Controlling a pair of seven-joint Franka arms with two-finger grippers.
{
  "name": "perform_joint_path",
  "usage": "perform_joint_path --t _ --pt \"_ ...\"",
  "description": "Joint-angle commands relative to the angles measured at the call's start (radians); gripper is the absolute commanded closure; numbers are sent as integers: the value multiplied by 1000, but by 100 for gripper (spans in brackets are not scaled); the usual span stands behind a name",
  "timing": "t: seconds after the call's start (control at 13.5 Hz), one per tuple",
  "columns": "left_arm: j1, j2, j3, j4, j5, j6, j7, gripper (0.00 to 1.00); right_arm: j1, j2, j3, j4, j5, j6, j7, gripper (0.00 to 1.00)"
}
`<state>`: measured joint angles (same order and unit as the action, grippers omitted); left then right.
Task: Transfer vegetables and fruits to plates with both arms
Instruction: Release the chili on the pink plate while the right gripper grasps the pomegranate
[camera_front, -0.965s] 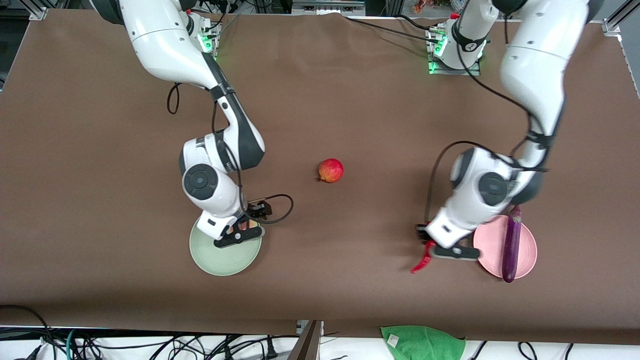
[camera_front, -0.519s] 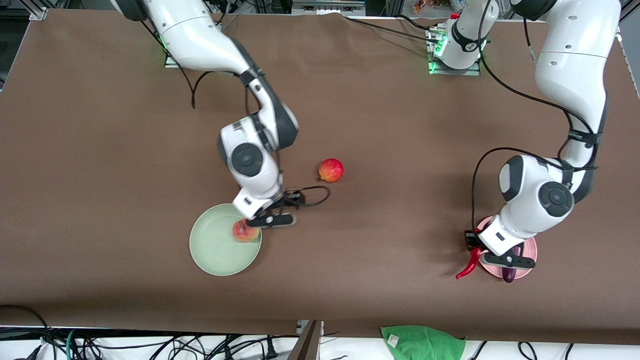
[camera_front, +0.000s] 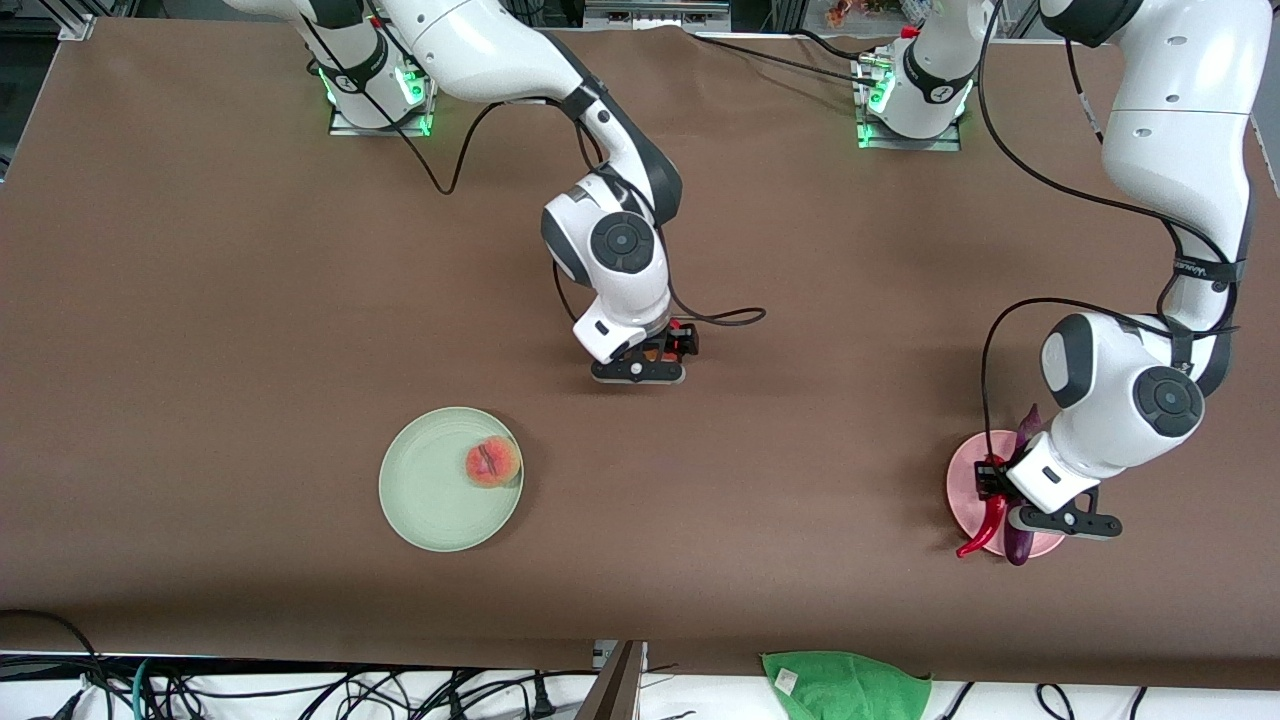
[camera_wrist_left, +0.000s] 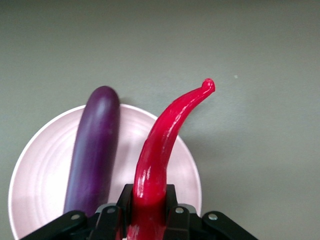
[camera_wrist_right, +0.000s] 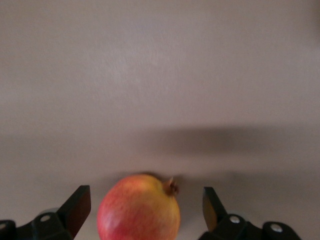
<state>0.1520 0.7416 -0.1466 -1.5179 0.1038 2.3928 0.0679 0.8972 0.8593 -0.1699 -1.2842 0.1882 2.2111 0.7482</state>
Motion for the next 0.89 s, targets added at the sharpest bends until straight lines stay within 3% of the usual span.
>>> perform_joint_path --t 0.0,0.3,0.52,0.67,0.74,0.82 --pt "26 -13 -5 -22 -26 -7 36 100 3 -11 -5 -12 -10 -30 62 1" --pt "49 -5 -5 -27 -79 -1 99 98 12 -3 -3 -29 -4 -28 195 1" --pt "49 -4 -4 -30 -84 -3 99 83 14 3 1 -44 7 -16 275 1" --pt "47 2 -4 -28 -84 -3 99 64 16 24 12 -44 43 7 310 1" --pt "47 4 -4 -28 -82 -3 101 47 25 30 12 -44 48 10 312 1" --pt "49 4 -4 -27 -82 -3 102 22 31 41 12 -43 48 13 322 1"
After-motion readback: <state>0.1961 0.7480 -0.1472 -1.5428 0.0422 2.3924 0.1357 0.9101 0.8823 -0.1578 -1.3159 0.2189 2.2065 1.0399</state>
